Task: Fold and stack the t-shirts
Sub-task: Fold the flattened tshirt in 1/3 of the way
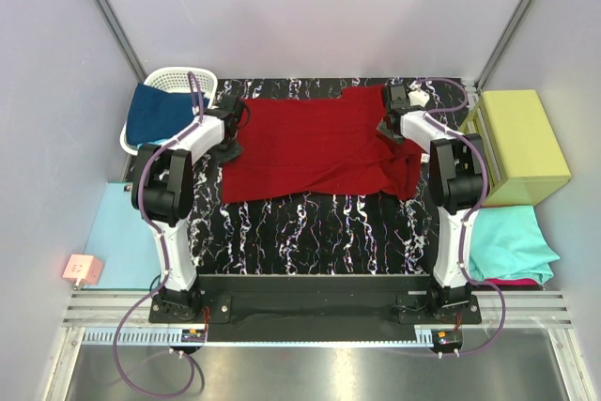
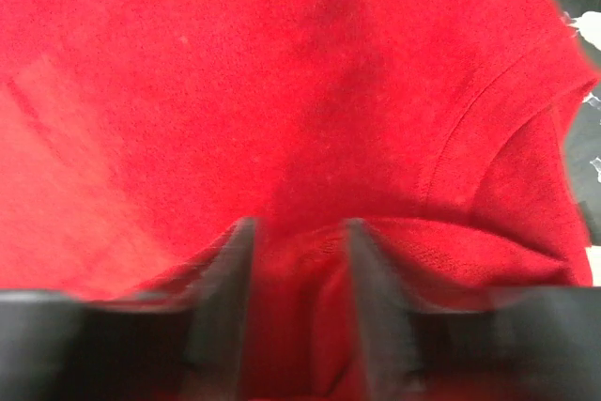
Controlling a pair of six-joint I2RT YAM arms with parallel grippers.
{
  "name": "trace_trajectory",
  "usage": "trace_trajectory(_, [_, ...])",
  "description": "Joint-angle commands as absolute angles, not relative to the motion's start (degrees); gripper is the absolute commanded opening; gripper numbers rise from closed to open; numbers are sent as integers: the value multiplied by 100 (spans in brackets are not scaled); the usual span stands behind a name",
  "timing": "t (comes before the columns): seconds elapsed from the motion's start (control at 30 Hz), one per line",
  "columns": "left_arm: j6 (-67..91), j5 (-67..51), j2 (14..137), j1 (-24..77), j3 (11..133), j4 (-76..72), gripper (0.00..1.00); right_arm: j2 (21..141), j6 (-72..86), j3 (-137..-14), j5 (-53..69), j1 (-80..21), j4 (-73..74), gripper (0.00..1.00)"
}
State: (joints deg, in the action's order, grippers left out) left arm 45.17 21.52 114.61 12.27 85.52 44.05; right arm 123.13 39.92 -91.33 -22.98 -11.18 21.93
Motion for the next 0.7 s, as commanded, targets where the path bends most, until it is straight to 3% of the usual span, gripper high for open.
trace_trajectory(0.0, [4465, 2337, 10961, 1309, 8623, 4246, 51, 11603, 3490, -9256, -2732, -1177, 1987, 66])
trace_trajectory(0.03, [4465, 2364, 10647, 1353, 8518, 4193, 65, 11428, 3385, -9220, -2838, -1186, 1969, 86])
trace_trajectory(0.1, [4430, 2373, 10346, 1485, 8412, 4053, 74, 10996, 3331, -9141, -2891, -1204, 1951, 98])
trace_trajectory(0.17, [4386, 2364, 10064, 1616, 8341, 4025, 78, 10654, 3270, -9062, -2752, -1195, 1969, 100])
trace_trajectory(0.3, [4421, 2057, 9862, 1819, 8026, 4008, 78, 10187, 3322, -8334, -2383, -1414, 1969, 99])
trace_trajectory(0.53, [4491, 1802, 9967, 2223, 7322, 3744, 64, 9852, 3673, -6988, -1996, -2267, 1836, 74])
trace_trajectory(0.67, [4395, 1793, 9993, 2224, 7260, 3700, 62, 9949, 3893, -6829, -1758, -2417, 2074, 50])
